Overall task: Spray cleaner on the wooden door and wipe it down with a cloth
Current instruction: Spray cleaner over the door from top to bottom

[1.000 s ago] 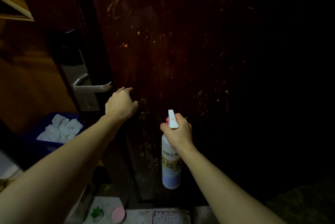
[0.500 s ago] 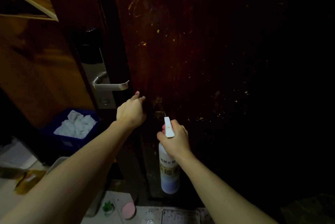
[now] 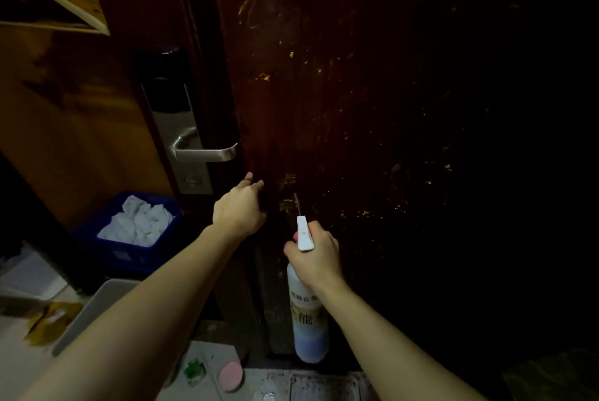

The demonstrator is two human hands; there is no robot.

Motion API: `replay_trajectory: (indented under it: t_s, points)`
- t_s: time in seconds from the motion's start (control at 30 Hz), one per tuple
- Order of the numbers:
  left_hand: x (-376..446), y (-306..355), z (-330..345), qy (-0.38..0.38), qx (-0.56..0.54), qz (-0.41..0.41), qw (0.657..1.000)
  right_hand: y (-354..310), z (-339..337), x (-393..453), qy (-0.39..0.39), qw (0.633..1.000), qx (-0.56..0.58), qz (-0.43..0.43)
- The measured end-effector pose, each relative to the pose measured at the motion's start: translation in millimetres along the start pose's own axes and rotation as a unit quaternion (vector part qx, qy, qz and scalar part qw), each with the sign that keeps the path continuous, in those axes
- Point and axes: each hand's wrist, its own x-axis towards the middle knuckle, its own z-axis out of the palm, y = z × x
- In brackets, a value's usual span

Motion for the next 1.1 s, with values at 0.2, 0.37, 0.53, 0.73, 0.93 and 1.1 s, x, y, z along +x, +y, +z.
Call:
replay_trajectory:
  t_s: [0.2,0.37,0.53,0.73,0.93,1.1]
  points:
    - [-2,4,6,-0.008,-0.005,-0.007,1.0,10,3,-2,0.001,1.0,-0.005,0.015]
    - [-1,8,13,-0.01,-0.017,-0.013,1.0,19,3,-4,-0.018,1.0,0.006,0.02]
    - [-2,11,18,-0.016,-0.019,-0.012,1.0,26,5,-9,-0.008,1.0,-0.015,0.018]
    - [-3,12,19,-0.014,-0.014,-0.012,1.0,26,10,-12,-0.035,0.999,-0.007,0.007]
    - [-2,10,19,-0.015,-0.016,-0.012,1.0,25,17,-13,-0.023,1.0,-0.002,0.003]
    - [-2,10,18,-0.014,-0.011,-0.012,1.0,30,14,-16,0.018,0.999,0.013,0.025]
